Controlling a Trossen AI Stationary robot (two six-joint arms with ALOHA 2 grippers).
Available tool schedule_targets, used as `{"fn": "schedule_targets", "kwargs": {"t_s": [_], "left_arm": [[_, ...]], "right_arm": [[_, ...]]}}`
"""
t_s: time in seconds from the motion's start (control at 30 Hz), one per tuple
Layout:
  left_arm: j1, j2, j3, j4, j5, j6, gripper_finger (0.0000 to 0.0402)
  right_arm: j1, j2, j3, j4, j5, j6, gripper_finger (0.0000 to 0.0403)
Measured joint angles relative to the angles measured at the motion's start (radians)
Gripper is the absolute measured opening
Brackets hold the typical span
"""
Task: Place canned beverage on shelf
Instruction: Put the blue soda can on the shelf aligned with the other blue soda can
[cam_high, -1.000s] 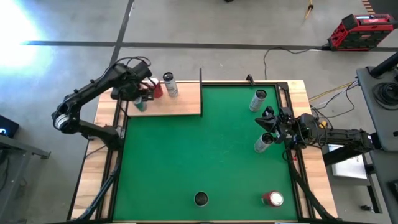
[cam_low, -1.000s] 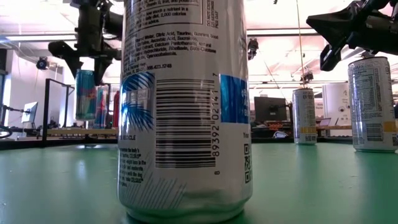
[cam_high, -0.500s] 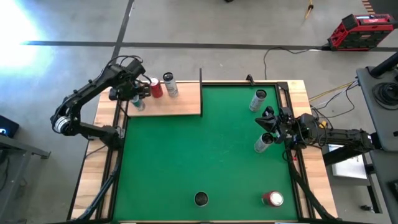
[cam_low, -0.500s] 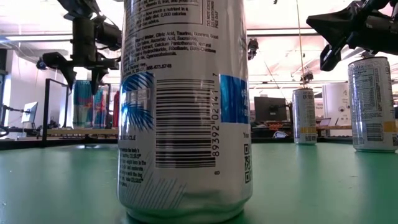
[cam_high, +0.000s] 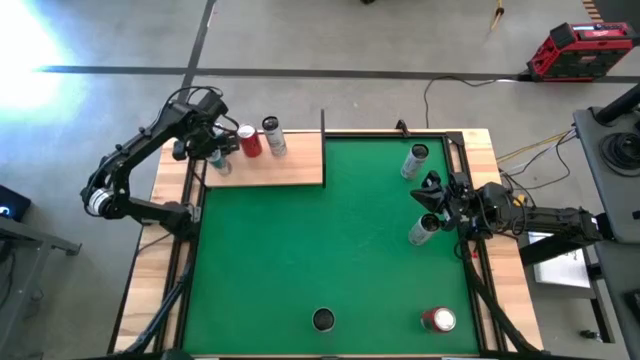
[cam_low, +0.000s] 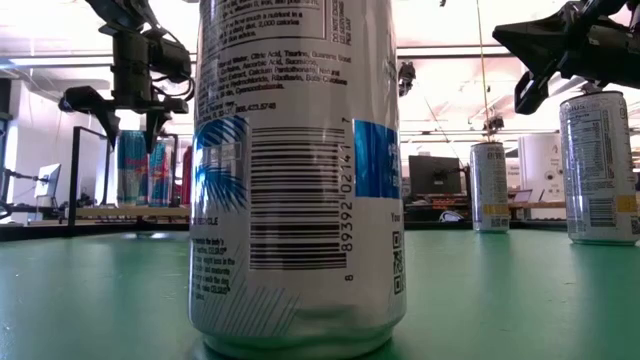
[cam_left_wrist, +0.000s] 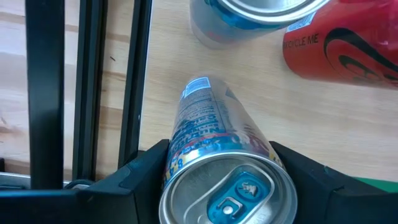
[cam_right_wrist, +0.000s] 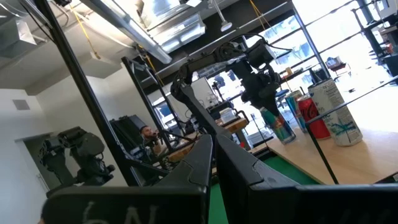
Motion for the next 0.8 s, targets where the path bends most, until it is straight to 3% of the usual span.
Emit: {"fn": "schedule_targets", "kwargs": {"t_s": [0.8], "left_arm": [[0.001,-0.008,-0.002,-0.027,0.042,0.055,0.0240]], "right_arm": [[0.000,0.000,0.000,0.000,0.000,0.000,0.0013]]}}
